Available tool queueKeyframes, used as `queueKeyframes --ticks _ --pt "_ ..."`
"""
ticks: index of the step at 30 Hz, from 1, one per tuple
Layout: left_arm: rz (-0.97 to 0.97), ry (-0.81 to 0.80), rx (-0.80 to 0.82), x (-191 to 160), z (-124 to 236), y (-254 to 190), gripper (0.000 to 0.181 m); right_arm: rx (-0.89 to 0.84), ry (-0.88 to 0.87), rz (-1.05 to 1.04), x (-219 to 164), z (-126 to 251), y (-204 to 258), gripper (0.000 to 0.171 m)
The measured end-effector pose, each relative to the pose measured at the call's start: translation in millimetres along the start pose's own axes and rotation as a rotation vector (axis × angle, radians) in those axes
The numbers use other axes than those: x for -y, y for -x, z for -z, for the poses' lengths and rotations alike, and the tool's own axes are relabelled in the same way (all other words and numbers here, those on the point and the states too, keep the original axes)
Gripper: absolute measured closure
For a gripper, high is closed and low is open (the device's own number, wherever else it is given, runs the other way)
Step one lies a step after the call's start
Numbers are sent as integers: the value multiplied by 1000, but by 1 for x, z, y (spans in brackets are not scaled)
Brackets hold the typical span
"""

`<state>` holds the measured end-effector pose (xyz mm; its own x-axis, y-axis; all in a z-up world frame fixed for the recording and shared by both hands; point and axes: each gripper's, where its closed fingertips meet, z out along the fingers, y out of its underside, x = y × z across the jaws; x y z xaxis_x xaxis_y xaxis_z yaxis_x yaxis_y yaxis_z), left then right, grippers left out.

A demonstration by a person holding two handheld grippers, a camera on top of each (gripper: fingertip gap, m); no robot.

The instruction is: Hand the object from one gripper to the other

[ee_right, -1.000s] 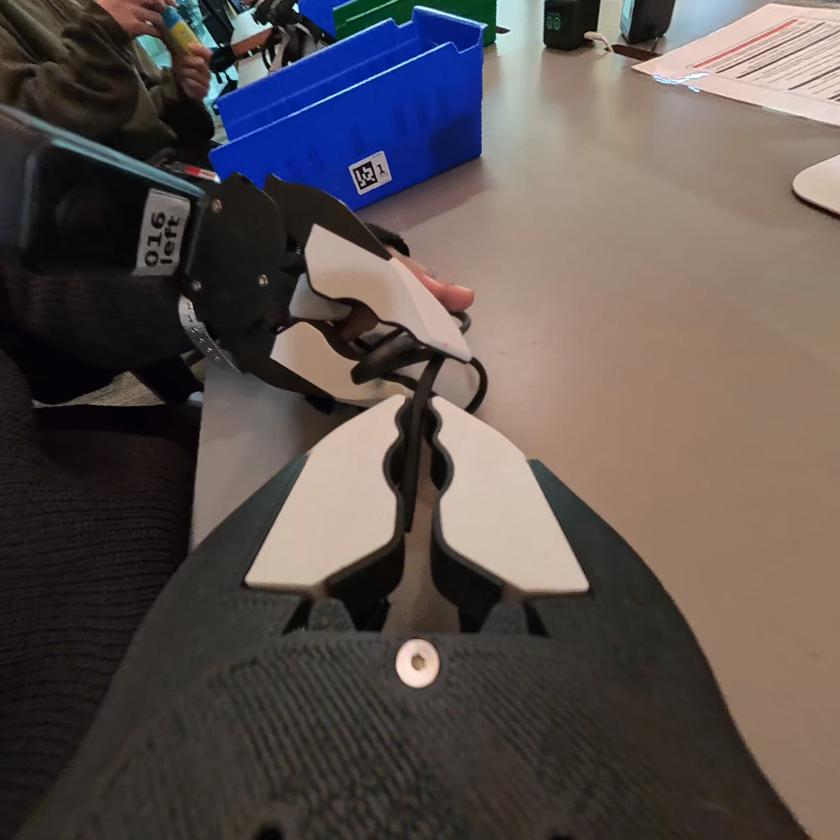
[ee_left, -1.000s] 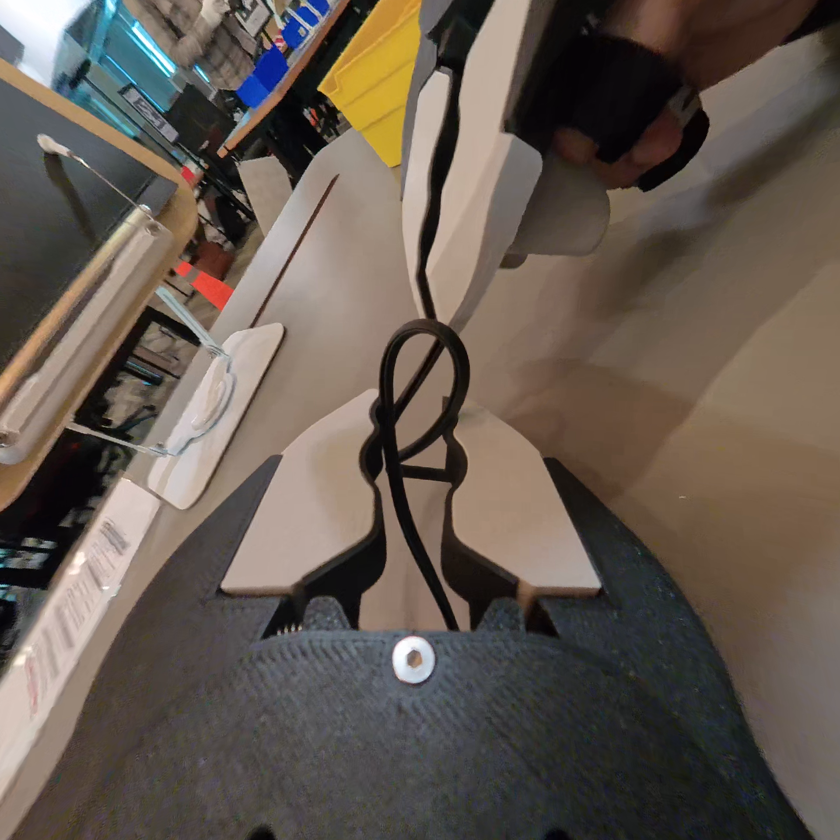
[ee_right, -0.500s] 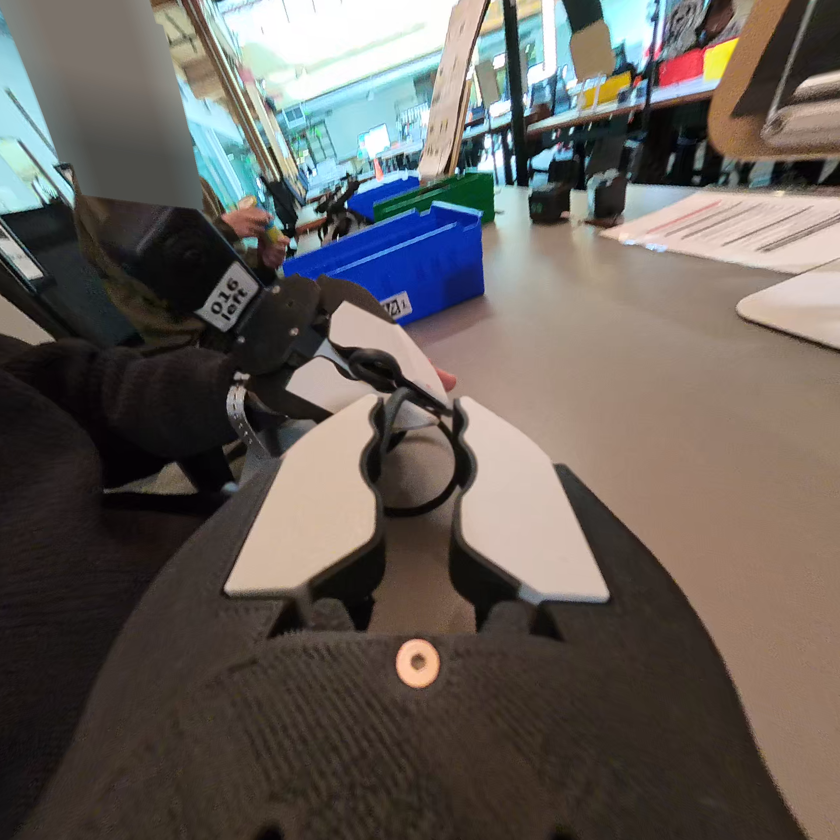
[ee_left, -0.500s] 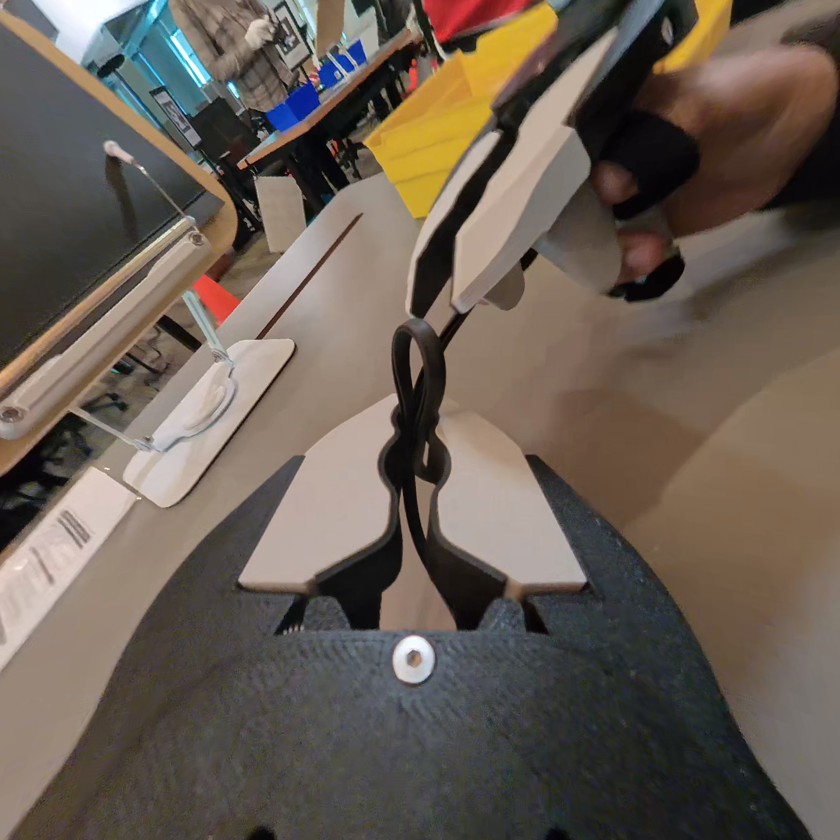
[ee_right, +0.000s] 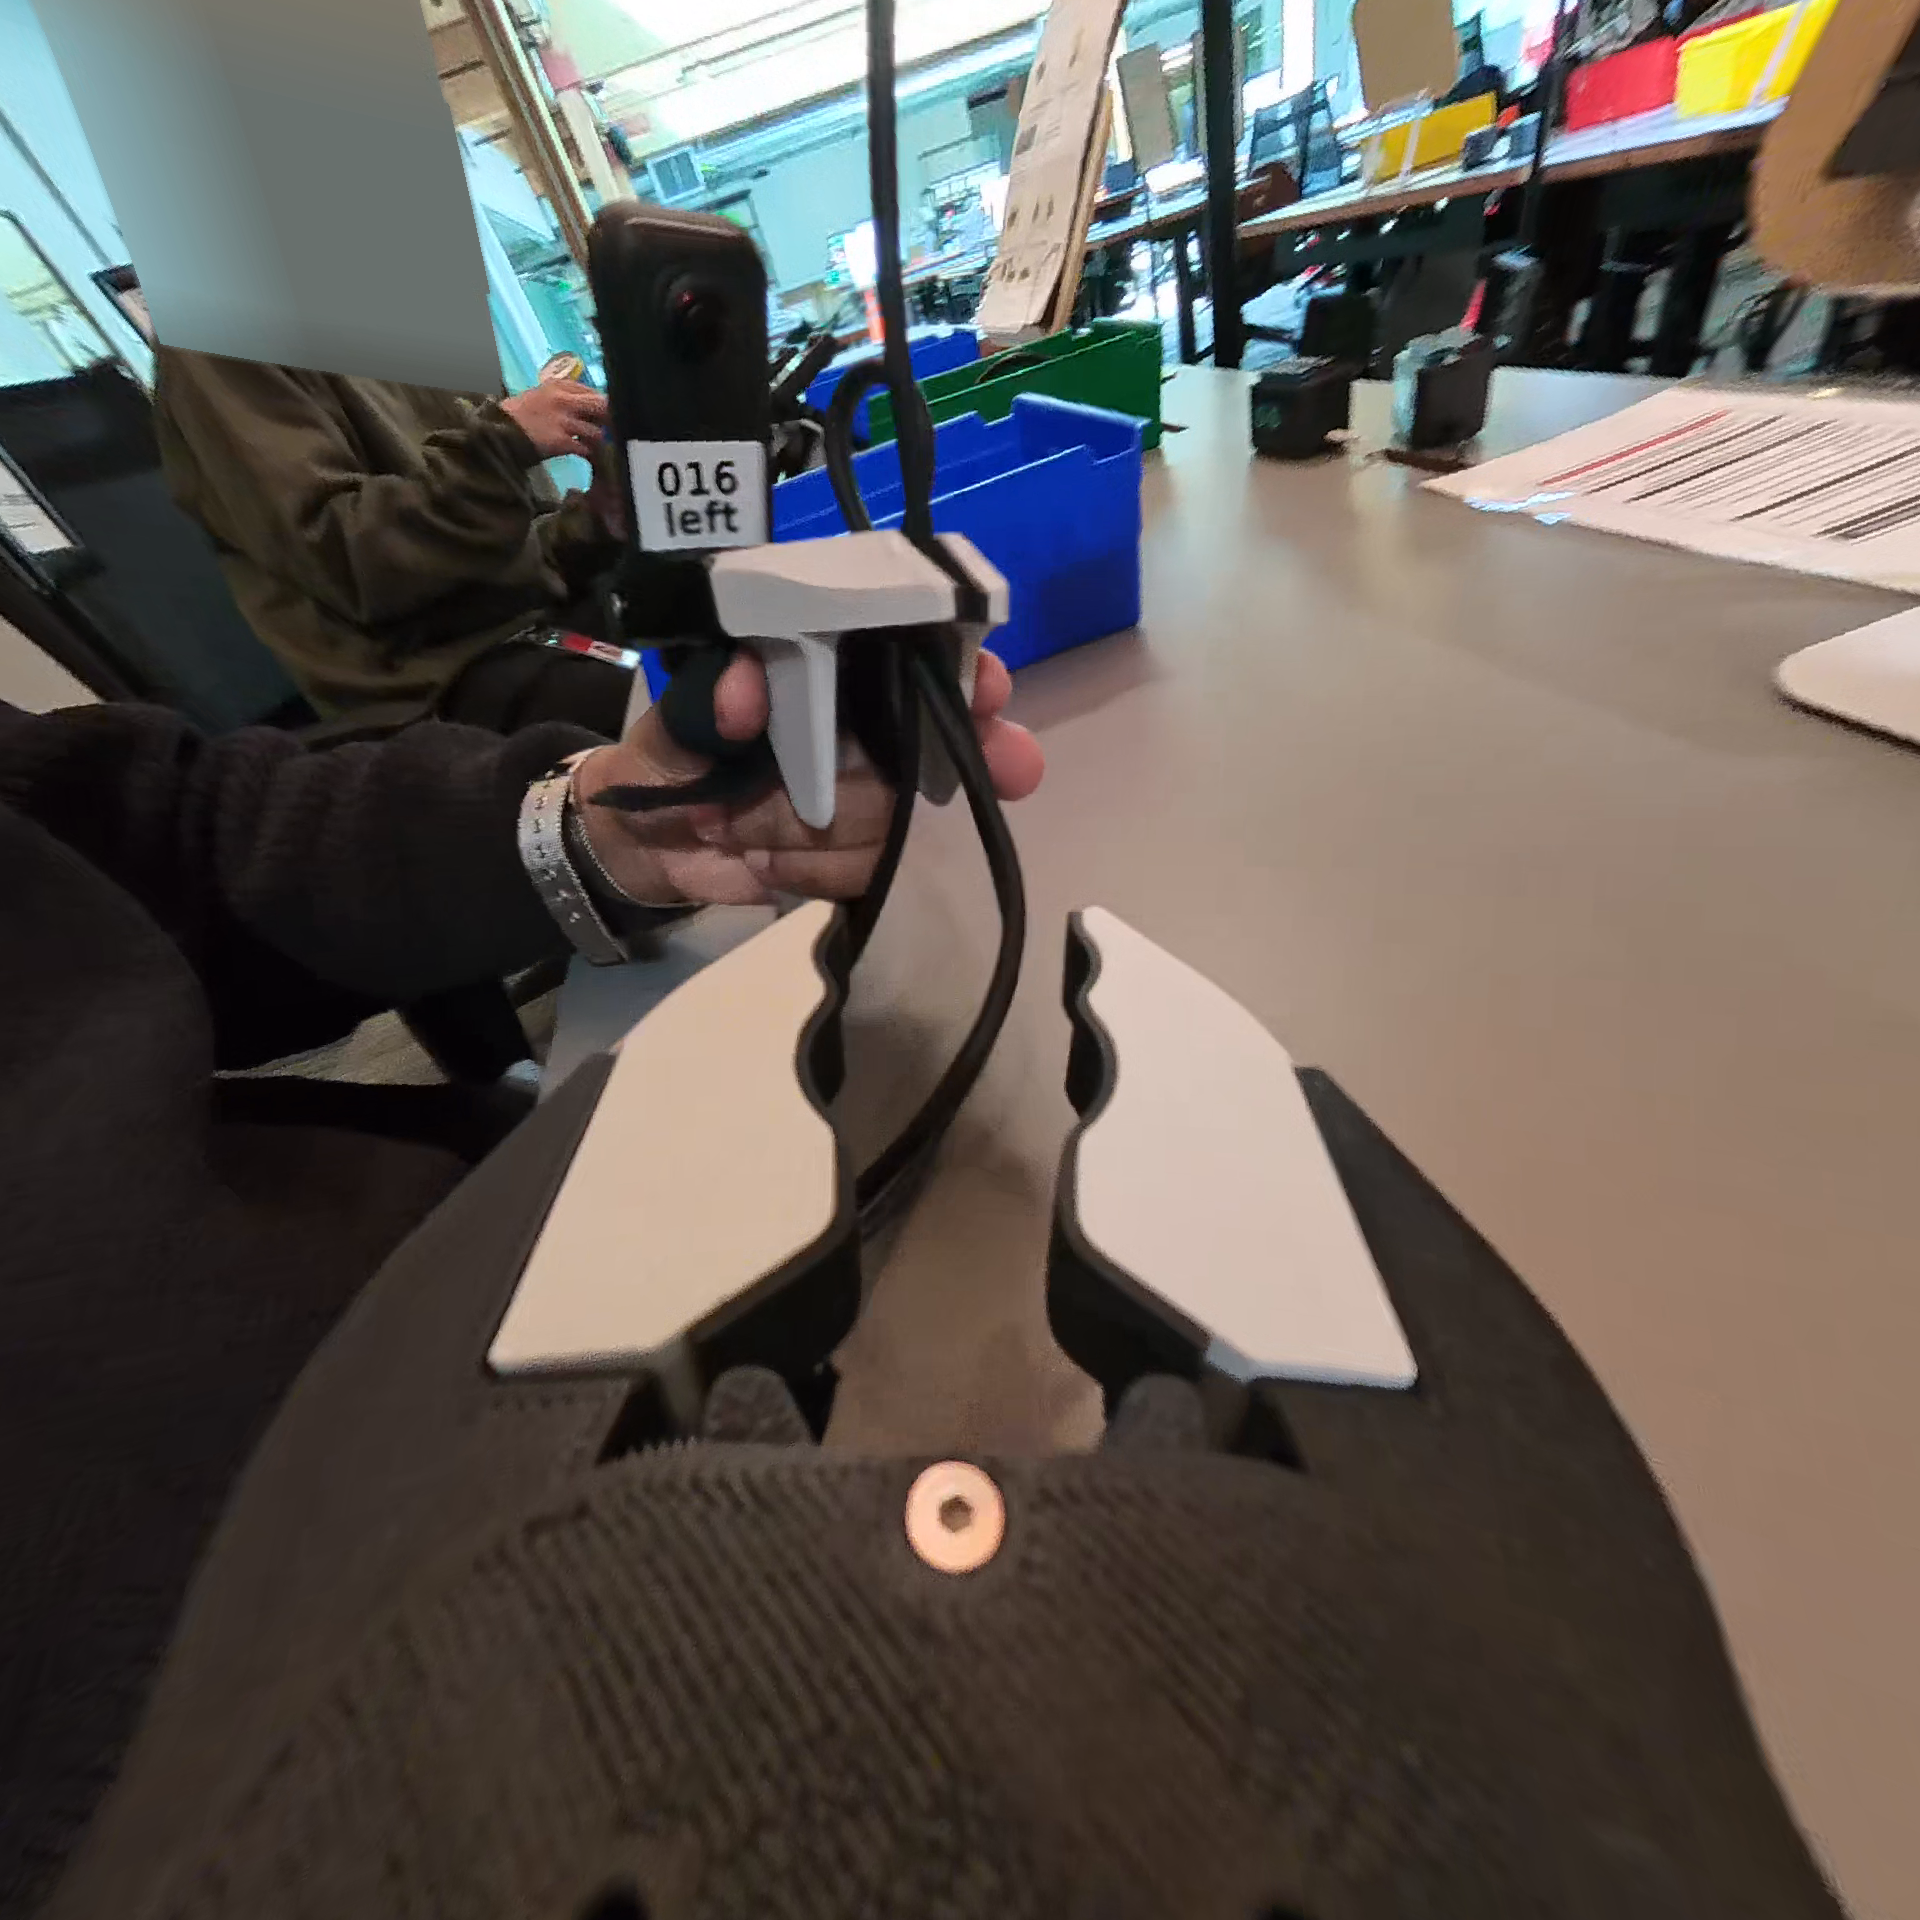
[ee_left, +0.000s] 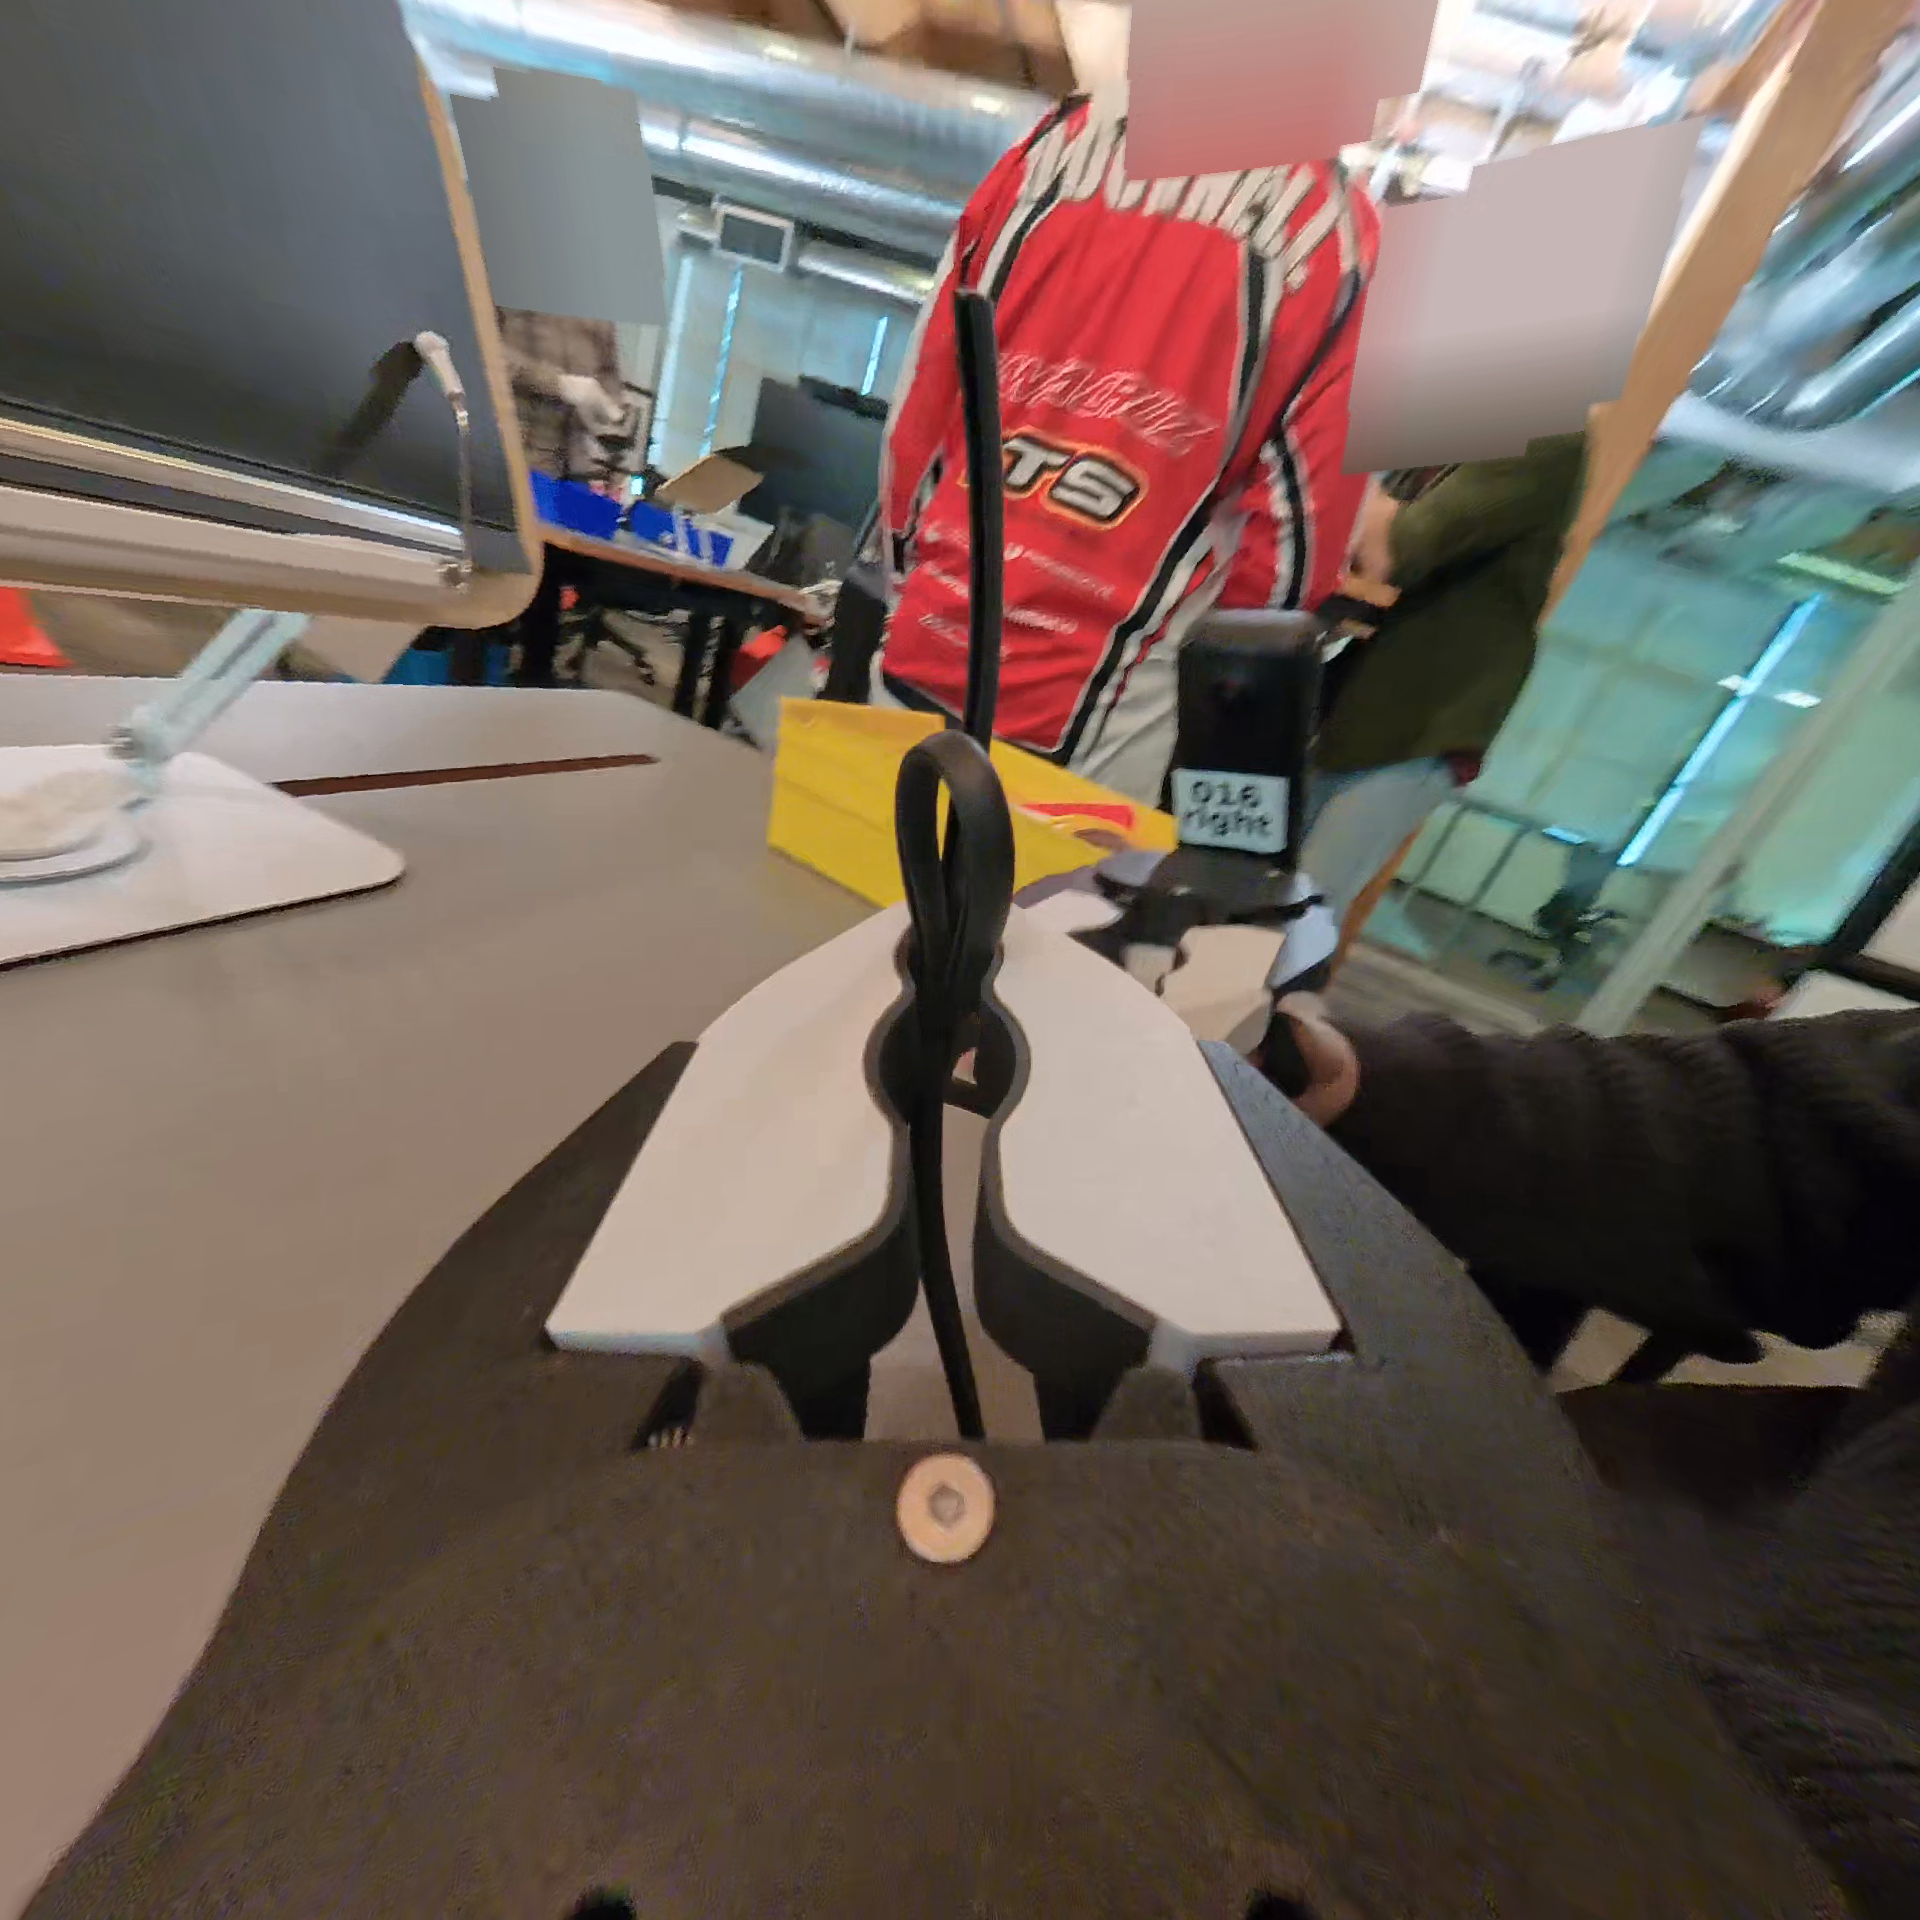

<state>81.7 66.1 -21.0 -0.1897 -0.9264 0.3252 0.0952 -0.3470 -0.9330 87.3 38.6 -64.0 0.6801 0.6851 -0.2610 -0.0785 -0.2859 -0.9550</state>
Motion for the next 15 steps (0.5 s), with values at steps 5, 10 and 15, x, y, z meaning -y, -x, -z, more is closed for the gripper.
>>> queueKeyframes --ticks 5,10,15 --pt "77 -16 -125 -2 -8 -25 177 55 43 -36 -11 -15 16 129" --pt "232 -93 -211 4 -11 -39 177 93 47 -51 -12 -22 28 132" --pt "370 -204 -241 16 -9 -38 178 108 37 -81 -12 -27 34 136"
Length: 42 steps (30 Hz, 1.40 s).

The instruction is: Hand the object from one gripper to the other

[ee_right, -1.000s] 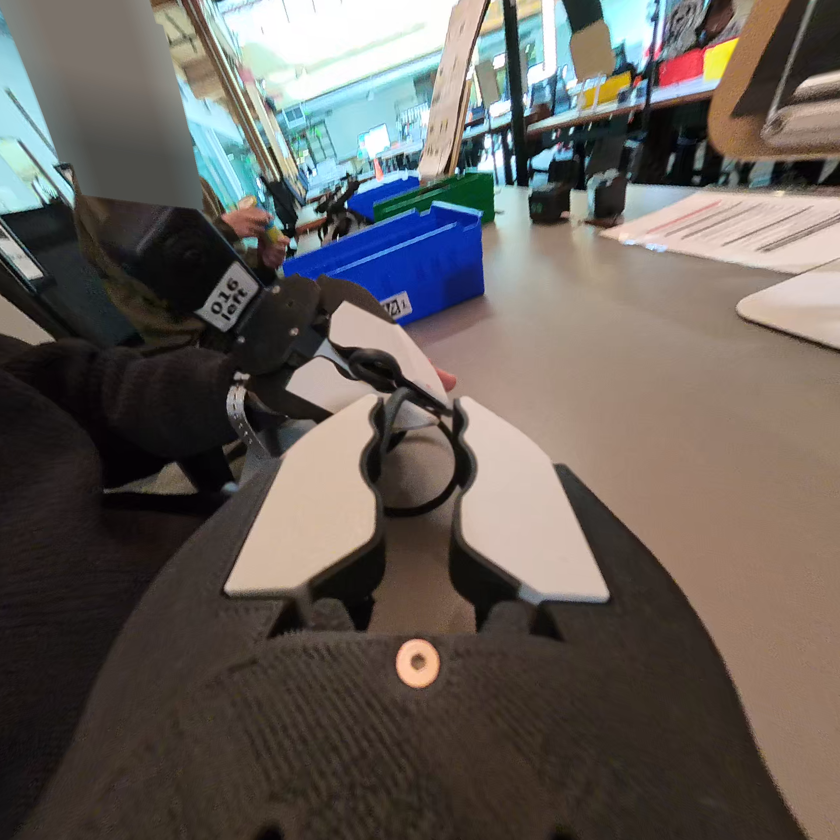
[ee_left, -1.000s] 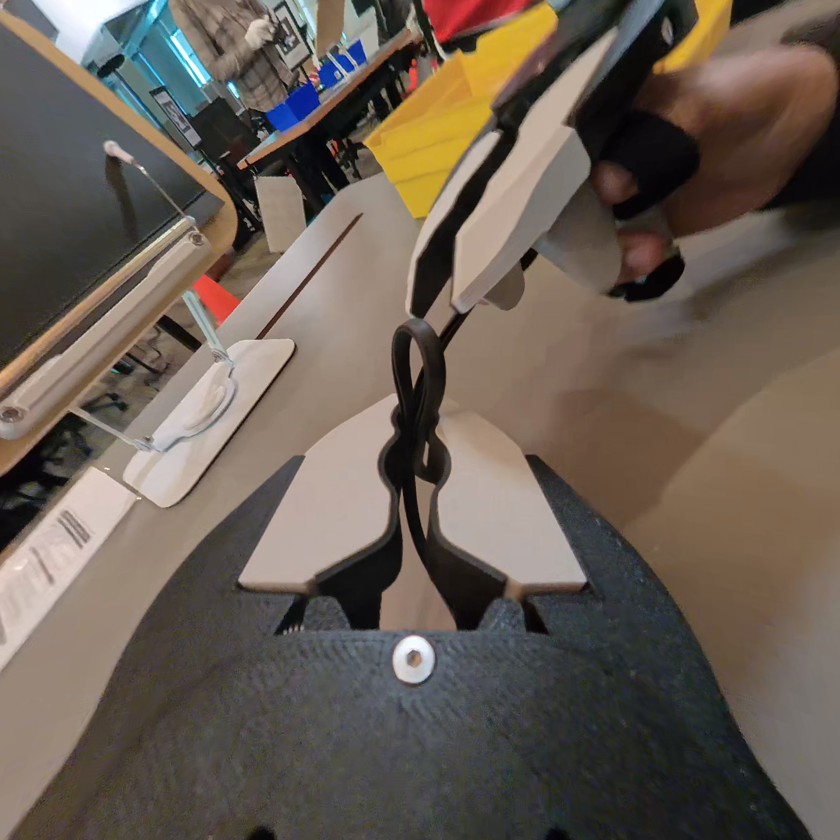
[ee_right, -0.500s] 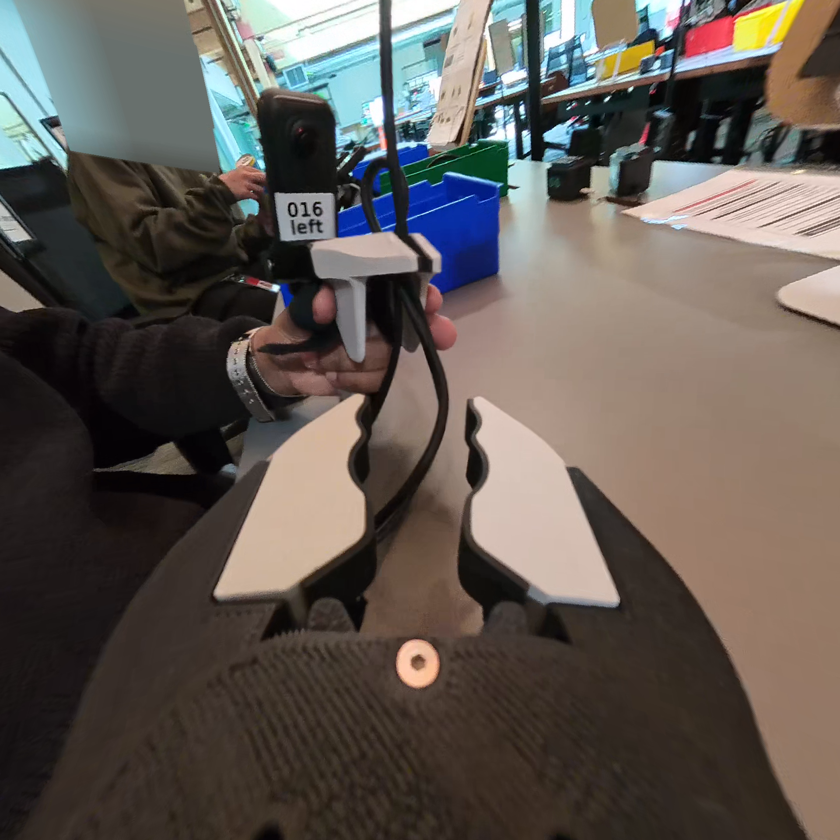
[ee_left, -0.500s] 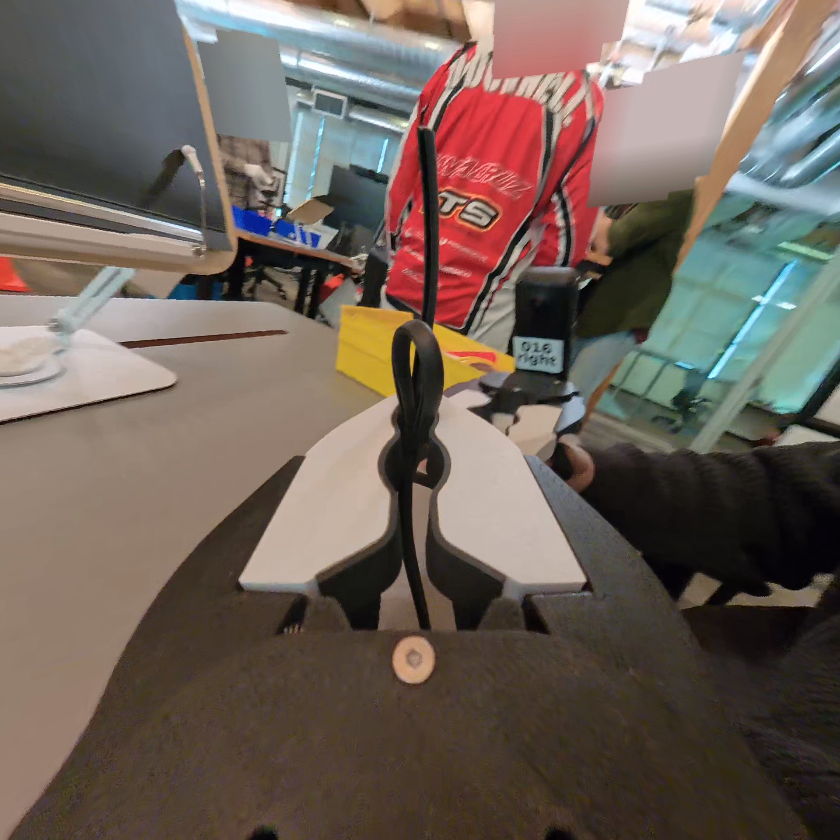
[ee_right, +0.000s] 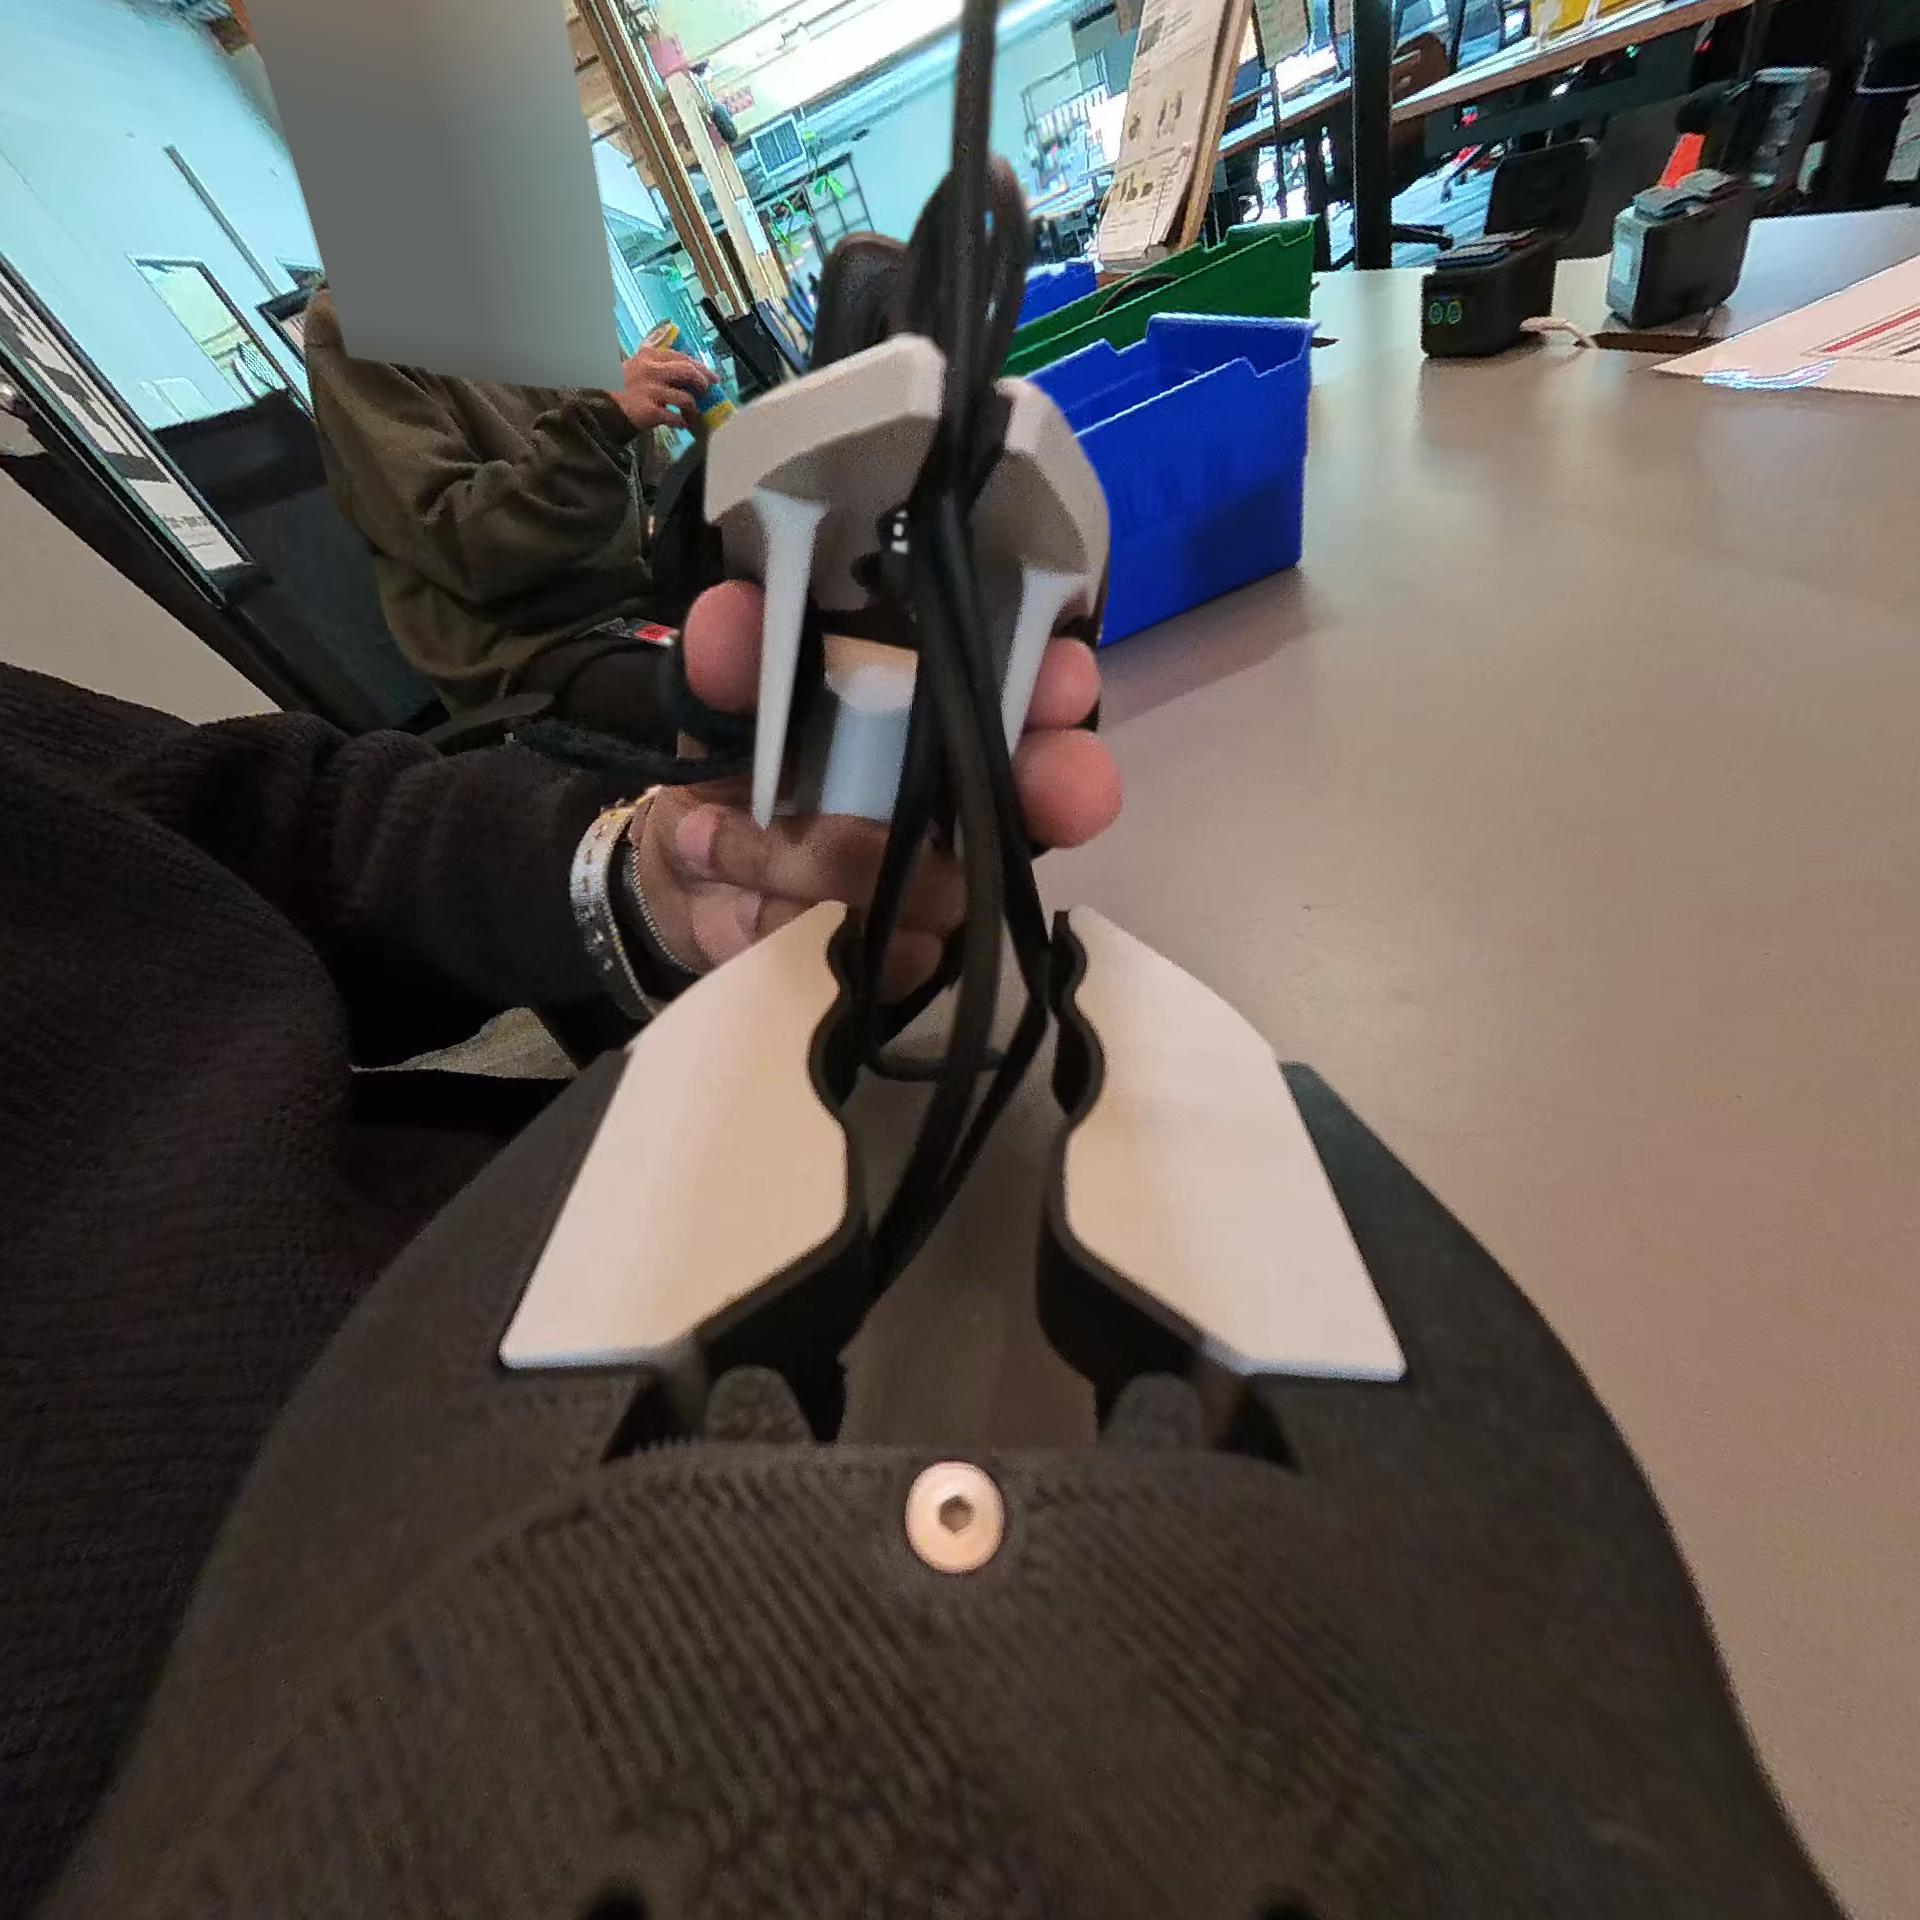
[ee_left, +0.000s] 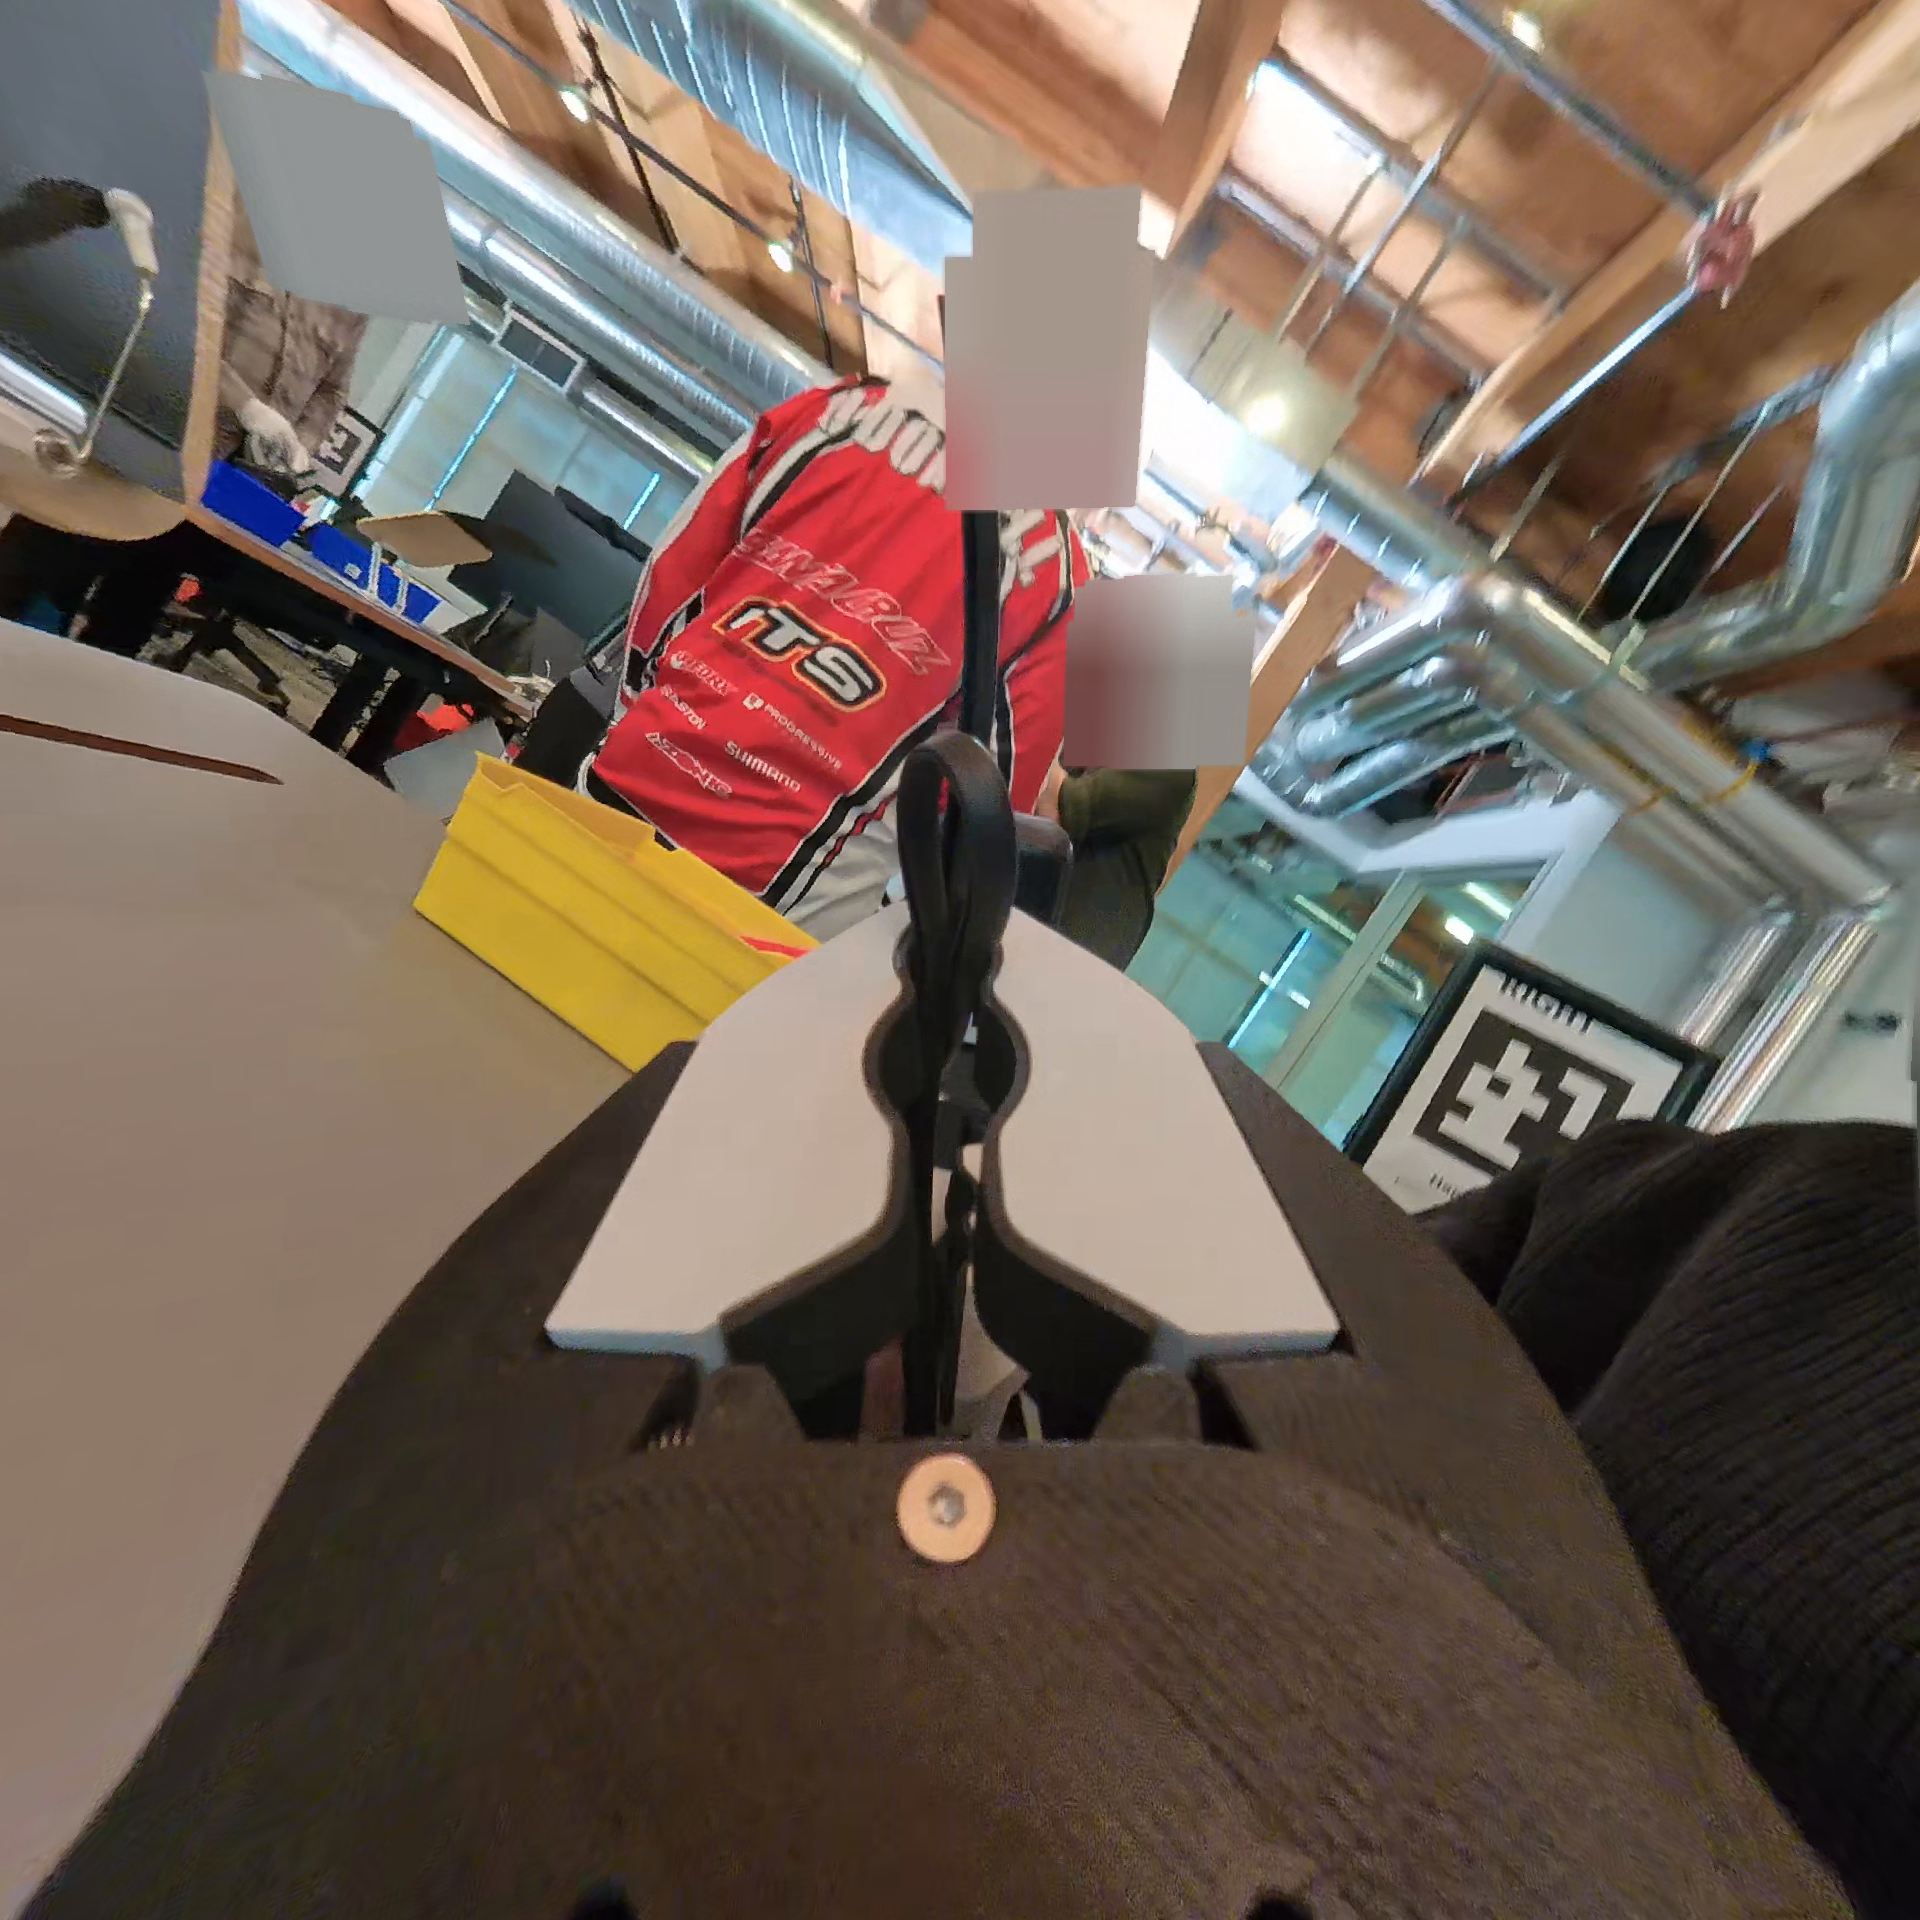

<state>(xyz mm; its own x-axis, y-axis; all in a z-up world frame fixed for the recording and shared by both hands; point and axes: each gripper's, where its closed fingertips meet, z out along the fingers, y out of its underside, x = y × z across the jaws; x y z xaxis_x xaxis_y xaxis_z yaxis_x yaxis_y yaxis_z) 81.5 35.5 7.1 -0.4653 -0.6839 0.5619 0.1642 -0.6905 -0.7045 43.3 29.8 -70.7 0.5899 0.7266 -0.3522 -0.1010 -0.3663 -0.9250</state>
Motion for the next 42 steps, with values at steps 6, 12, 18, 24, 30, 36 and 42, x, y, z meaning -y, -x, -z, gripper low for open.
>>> queueKeyframes --ticks 6,12,18,24,30,36,42 --pt "37 -23 0 -1 -2 -1 178 -24 37 45 -3 -2 3 160" --pt "27 -22 14 -1 -1 3 178 -43 53 33 -4 1 -1 161" --pt "2 -16 24 -1 1 3 176 -51 64 39 -3 3 -1 161" --pt "7 23 63 -4 2 12 151 -84 38 33 6 11 -8 161" --pt "-45 70 117 -8 3 19 138 -131 -49 -24 23 35 -28 162" --pt "-111 93 186 -4 10 31 136 -193 -79 -44 29 52 -46 162" --pt "-293 147 317 4 23 51 136 -214 -49 -50 24 52 -53 162"
